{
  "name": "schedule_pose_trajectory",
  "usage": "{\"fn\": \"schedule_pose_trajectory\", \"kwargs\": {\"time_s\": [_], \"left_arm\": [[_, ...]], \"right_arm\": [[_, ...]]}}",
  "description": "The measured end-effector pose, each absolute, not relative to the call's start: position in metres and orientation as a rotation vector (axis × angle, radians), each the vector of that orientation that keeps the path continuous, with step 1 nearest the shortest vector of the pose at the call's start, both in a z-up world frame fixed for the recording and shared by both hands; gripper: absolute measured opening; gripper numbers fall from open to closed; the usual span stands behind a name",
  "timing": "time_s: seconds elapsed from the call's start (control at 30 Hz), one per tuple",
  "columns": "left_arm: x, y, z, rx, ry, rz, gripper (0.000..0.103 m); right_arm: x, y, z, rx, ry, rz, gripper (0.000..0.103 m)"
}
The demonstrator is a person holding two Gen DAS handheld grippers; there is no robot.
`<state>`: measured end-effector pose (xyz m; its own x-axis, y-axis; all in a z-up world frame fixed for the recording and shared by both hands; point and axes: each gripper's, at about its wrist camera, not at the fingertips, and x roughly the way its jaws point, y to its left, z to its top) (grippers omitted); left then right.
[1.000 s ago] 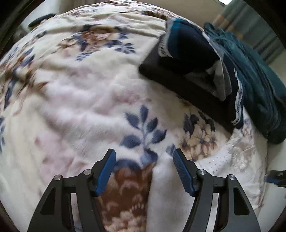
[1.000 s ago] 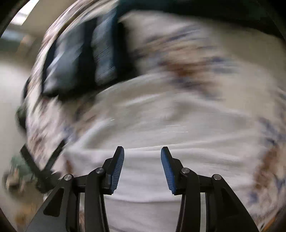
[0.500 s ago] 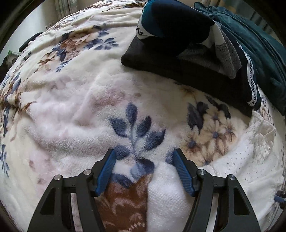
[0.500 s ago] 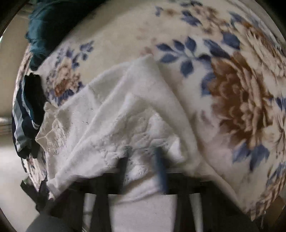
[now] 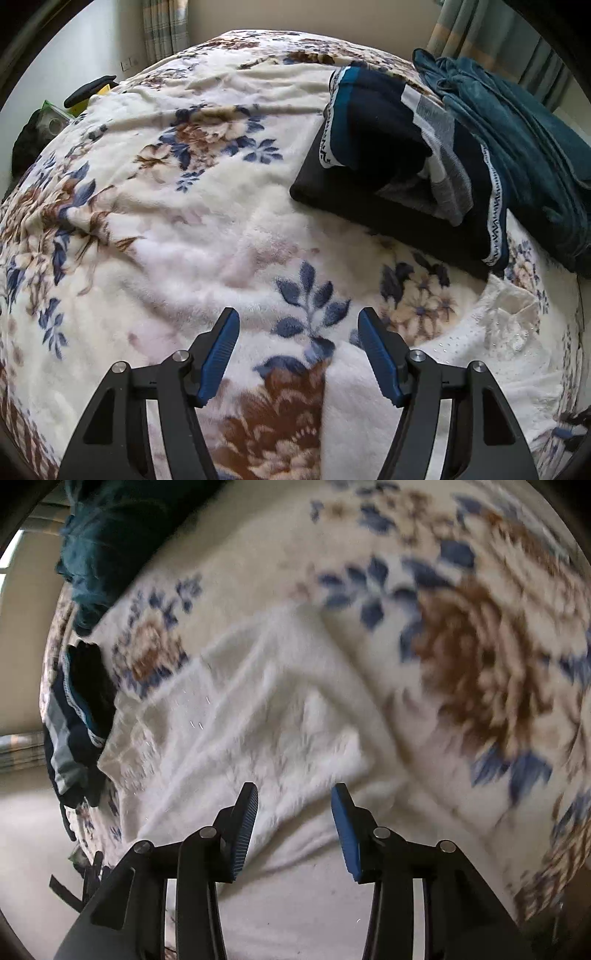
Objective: Fold small clothes
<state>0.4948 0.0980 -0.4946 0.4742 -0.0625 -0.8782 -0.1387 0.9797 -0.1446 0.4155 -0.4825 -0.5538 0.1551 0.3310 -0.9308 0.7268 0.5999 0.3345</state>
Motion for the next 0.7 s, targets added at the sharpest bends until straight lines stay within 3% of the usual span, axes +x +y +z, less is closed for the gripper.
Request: {"fn": "schedule_pose_trajectory", "kwargs": {"time_s": [0.1,0.17,0.2,0.43,0.6,0.7], "left_arm": [[0.487,0.095,-0.495,-0.213,1.083,0.048,0.065],[0.487,0.09,-0.496,-0.213,1.094,0.047,0.065],[0.487,0.089,-0.499,-0.213,1.103,0.047,0.065],[0.48,0.075,-0.504,-0.212,1.123,0.017,0.065],[0.491,0.059,-0.526,-0.138,1.159,0.004,0.065],[0.5,0.052,-0.548,-0.087,1.208,0.005,0.065]], "right_arm": [[0.418,-0.469,-0.579,0.996,1.457,-0.388,0.044],[0.413,-0.463,-0.589,1.051,1.415,-0.429,0.013],[0.412,-0.46,-0.59,1.059,1.39,-0.45,0.007],[0.396,-0.469,-0.549,0.933,1.239,-0.54,0.006],[0.394,-0.468,-0.579,0.936,1.353,-0.501,0.007],[0.393,-0.474,-0.587,0.965,1.418,-0.496,0.015]]}}
